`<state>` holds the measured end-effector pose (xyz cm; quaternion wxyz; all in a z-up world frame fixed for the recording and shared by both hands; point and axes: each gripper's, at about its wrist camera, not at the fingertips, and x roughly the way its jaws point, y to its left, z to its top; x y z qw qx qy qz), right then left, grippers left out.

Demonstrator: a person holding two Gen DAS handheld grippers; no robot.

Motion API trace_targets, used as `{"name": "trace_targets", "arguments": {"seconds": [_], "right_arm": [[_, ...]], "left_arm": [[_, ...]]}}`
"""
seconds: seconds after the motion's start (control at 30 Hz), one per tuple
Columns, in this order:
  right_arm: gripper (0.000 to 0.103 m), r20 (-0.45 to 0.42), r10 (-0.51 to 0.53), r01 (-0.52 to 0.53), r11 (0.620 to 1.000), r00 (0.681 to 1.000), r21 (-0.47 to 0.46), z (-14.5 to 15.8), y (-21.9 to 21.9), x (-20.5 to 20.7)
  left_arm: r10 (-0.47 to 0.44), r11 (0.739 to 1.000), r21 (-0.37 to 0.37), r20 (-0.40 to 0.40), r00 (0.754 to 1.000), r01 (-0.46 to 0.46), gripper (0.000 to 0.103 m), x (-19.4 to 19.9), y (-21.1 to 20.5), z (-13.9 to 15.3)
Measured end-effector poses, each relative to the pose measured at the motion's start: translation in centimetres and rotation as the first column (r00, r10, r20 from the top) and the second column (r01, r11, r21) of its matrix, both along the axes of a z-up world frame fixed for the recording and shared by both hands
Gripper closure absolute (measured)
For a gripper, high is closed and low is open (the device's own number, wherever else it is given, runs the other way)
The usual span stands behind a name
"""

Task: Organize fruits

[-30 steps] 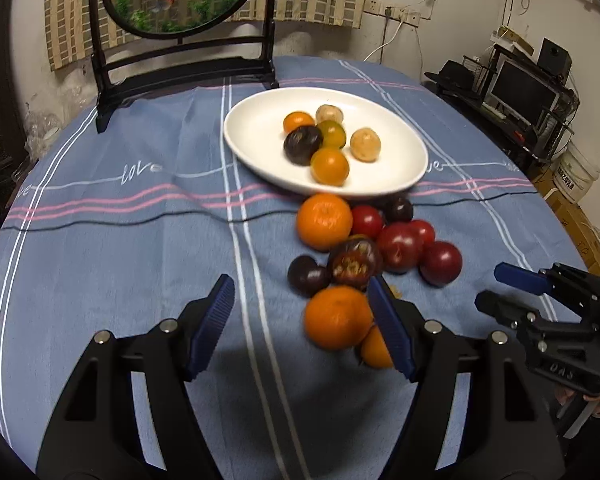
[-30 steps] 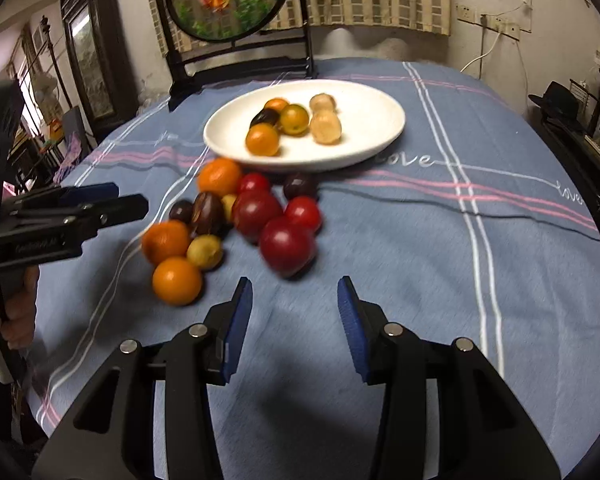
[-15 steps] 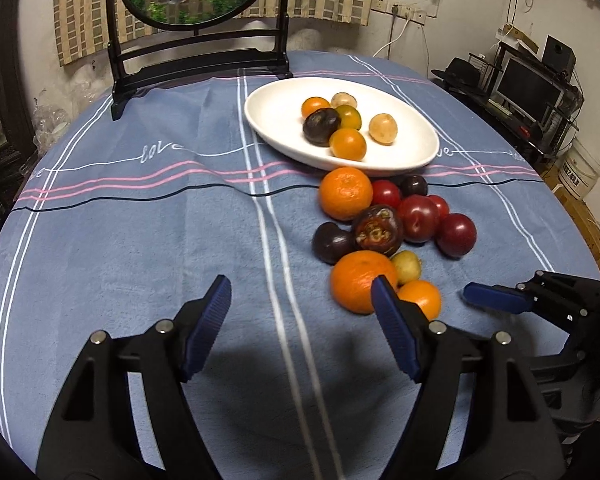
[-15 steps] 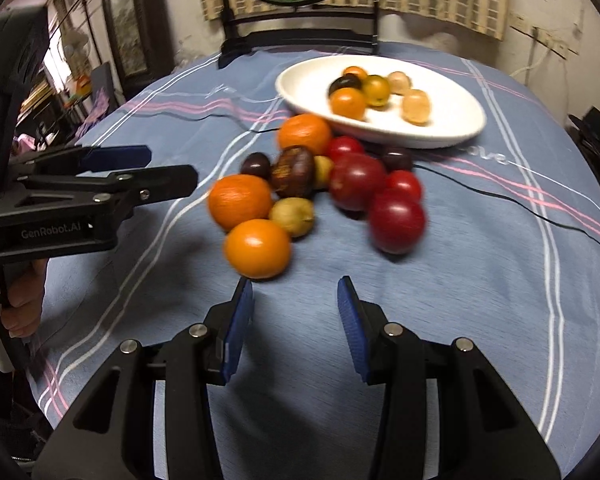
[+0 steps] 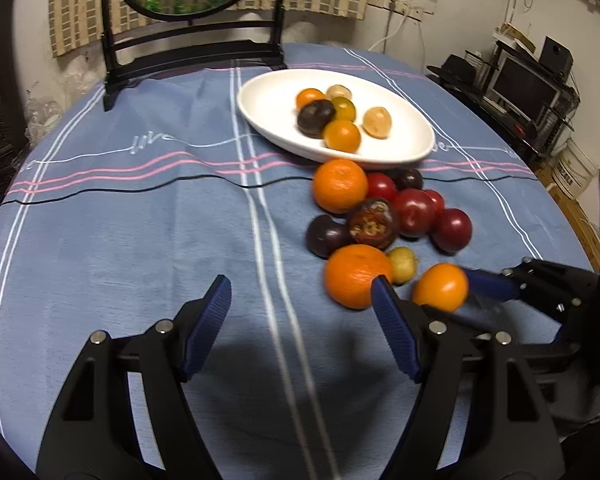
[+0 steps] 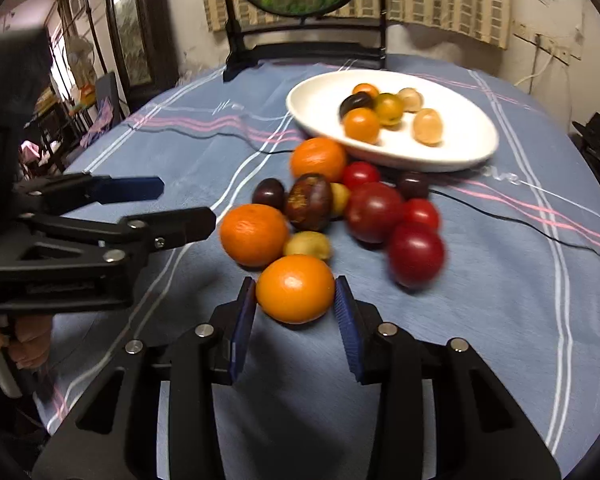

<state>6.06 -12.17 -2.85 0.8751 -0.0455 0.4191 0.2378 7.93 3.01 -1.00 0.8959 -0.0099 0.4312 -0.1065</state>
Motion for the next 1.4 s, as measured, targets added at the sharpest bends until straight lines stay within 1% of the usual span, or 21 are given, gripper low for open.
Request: {"name": "trace_targets", "arguments": {"seconds": [0.13, 0.2, 0.3, 0.37, 0.4, 0.43, 0.57, 0.6, 0.73, 0.9, 1.0, 1.13, 1.4], "right_arm": [[0.063, 0.006, -0.073, 0.073, 0.997, 0.997, 0.002, 0.1, -3.6, -0.8], [0.063, -0.005, -0.102, 0.102, 0.995, 0.995, 0.008, -0.1, -5.0, -0.9], [0.063, -0.007, -0.127, 0.127, 0.991, 0.992, 0.032, -0.1, -6.4, -1.3], [0.063, 0.005, -0.128, 0.127, 0.991, 0.992, 0.041, 0.1, -6.8, -1.5], [0.063, 0.006, -0.126, 0.126, 0.991, 0.992, 0.044, 0.1, -6.9, -1.6], [0.063, 0.006, -0.123, 0.122, 0.991, 0.992, 0.048, 0.0, -7.0, -1.7], [0.063, 0.004, -0.119, 0.118, 0.991, 0.993, 0.061, 0.1, -7.0, -1.6], [0.063, 0.005, -0.120, 0.119, 0.991, 0.993, 0.063, 0.1, -7.0, -1.5], [0.063, 0.011, -0.125, 0.124, 0.990, 0.992, 0.062, 0.2, -7.2, -1.5], [0.063, 0.034, -0.128, 0.126, 0.991, 0.991, 0.054, 1.1, -7.2, -1.4], [0.063, 0.062, -0.129, 0.126, 0.991, 0.990, 0.050, 1.9, -7.2, -1.2], [0.063, 0.103, -0.126, 0.122, 0.992, 0.987, 0.036, 3.4, -7.0, -0.4], [0.063, 0.198, -0.122, 0.120, 0.993, 0.973, 0.023, 6.8, -6.6, 2.6]], "left_arm": [[-0.045, 0.999, 0.011, -0.013, 0.999, 0.045, 0.029, 0.1, -1.8, -0.5], [-0.060, 0.998, 0.019, -0.023, 0.998, 0.061, 0.029, 0.3, -2.7, -1.0], [-0.069, 0.996, 0.048, -0.046, 0.997, 0.071, 0.030, 0.7, -3.7, -2.0], [-0.066, 0.997, 0.045, -0.071, 0.995, 0.069, 0.035, 1.2, -4.0, -2.7], [-0.065, 0.997, 0.041, -0.084, 0.994, 0.069, 0.043, 1.5, -4.2, -3.0], [-0.064, 0.997, 0.040, -0.089, 0.994, 0.068, 0.047, 1.7, -4.3, -3.2], [-0.050, 0.997, 0.050, -0.079, 0.996, 0.055, 0.053, 2.6, -4.5, -3.2], [-0.054, 0.997, 0.046, -0.079, 0.995, 0.058, 0.058, 2.6, -4.6, -3.2], [-0.054, 0.997, 0.048, -0.076, 0.996, 0.057, 0.059, 2.1, -4.6, -3.0], [-0.059, 0.998, 0.034, -0.048, 0.997, 0.060, 0.059, 1.4, -4.0, -1.4], [-0.061, 0.998, 0.023, -0.021, 0.998, 0.062, 0.059, 1.2, -3.6, 0.0], [-0.067, 0.997, 0.030, 0.032, 0.997, 0.066, 0.059, 1.1, -3.3, 2.1], [-0.073, 0.997, 0.044, 0.098, 0.992, 0.069, 0.059, 3.2, -3.5, 5.3]]}}
